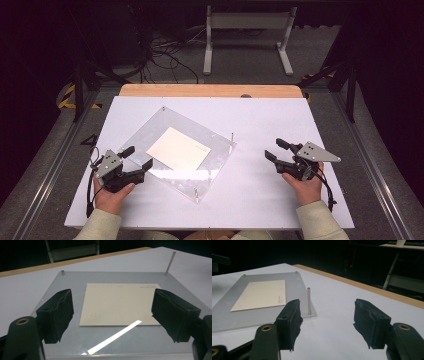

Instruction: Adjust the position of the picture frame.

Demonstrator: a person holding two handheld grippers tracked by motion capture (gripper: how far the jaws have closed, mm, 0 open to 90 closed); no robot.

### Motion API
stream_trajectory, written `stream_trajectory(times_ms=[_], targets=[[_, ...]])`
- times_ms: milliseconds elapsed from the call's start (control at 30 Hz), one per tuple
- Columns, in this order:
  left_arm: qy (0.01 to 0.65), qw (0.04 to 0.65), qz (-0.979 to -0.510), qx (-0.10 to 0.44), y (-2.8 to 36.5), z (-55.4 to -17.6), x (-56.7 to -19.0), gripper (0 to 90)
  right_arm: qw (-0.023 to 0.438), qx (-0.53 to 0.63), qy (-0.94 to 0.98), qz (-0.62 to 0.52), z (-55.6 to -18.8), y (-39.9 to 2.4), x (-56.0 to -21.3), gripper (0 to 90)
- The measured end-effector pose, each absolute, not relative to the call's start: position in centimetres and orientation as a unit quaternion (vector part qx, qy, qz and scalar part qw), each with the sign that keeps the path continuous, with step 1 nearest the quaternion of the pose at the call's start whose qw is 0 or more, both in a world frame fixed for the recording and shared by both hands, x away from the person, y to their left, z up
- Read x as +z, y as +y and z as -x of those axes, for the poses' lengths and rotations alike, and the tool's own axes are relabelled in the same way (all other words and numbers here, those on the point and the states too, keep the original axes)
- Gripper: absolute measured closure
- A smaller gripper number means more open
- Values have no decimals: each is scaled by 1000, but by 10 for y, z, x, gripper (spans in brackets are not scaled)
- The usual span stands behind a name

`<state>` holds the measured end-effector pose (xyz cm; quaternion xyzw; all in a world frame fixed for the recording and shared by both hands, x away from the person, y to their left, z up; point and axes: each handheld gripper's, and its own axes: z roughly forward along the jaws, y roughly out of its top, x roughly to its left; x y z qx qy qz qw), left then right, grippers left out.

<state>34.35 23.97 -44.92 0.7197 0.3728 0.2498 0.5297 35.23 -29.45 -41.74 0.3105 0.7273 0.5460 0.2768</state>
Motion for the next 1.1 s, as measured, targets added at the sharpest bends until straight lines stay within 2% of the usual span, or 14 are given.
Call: stream_trajectory(times_ms=[467,1100], targets=[[359,522,-733,248,230,-336,-441,191,269,548,734,-297,-347,-282,-407,376],[364,522,-733,241,232,-337,-442,190,219,560,768,-221,-334,-214,-394,374]])
